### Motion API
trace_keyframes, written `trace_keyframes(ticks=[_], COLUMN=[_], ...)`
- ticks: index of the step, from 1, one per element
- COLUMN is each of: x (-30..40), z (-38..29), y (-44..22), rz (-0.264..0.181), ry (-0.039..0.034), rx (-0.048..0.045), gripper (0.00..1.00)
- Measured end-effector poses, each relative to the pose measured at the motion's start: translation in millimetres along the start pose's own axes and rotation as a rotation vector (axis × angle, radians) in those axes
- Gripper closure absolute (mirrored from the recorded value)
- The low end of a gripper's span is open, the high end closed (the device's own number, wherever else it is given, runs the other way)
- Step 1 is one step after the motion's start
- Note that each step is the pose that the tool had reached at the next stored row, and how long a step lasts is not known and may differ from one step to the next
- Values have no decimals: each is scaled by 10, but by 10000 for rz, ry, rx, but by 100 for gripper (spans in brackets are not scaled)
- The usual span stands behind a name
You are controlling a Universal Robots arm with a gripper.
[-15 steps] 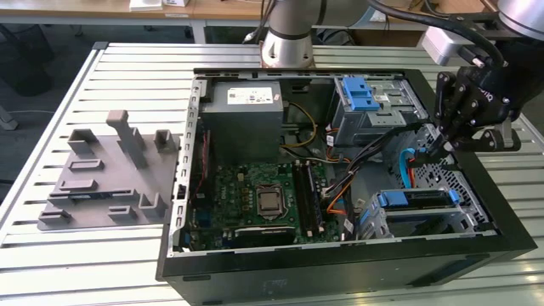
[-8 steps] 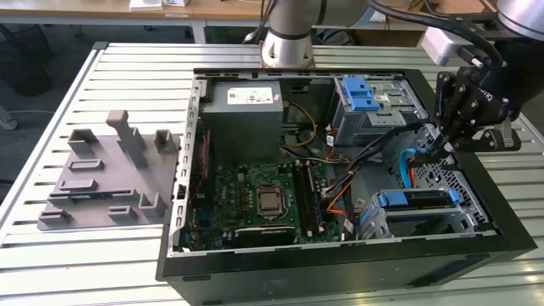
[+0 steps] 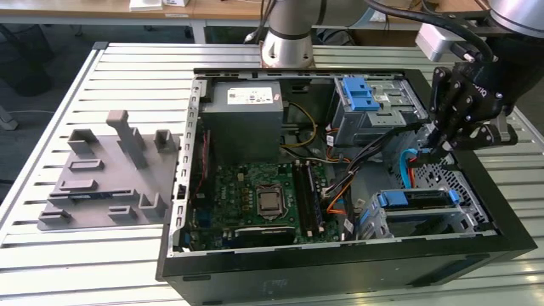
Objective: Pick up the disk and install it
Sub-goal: 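Insert the first disk wire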
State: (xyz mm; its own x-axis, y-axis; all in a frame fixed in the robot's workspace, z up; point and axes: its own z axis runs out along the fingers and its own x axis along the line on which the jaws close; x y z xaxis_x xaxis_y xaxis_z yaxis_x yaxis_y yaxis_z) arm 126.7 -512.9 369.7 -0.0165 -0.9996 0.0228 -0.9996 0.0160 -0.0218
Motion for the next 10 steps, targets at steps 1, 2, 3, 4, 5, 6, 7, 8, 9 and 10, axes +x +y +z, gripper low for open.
trace_keyframes(ticks=[1, 2, 3, 4, 5, 6, 7, 8, 9, 10], x=[-12, -20, -27, -36, -45, -49, -50, -50, -51, -51], z=[5, 11, 19, 27, 35, 48, 55, 60, 65, 71], y=[4, 9, 11, 11, 11, 13, 15, 16, 17, 18], rz=[-1, -1, -1, -2, -3, -3, -2, -3, -5, -7], ry=[22, 39, 50, 56, 63, 73, 101, 162, 238, 330], rx=[0, 1, 1, 1, 1, 2, 9, 19, 32, 40], gripper=[81, 75, 75, 75, 75, 75, 75, 75, 75, 75])
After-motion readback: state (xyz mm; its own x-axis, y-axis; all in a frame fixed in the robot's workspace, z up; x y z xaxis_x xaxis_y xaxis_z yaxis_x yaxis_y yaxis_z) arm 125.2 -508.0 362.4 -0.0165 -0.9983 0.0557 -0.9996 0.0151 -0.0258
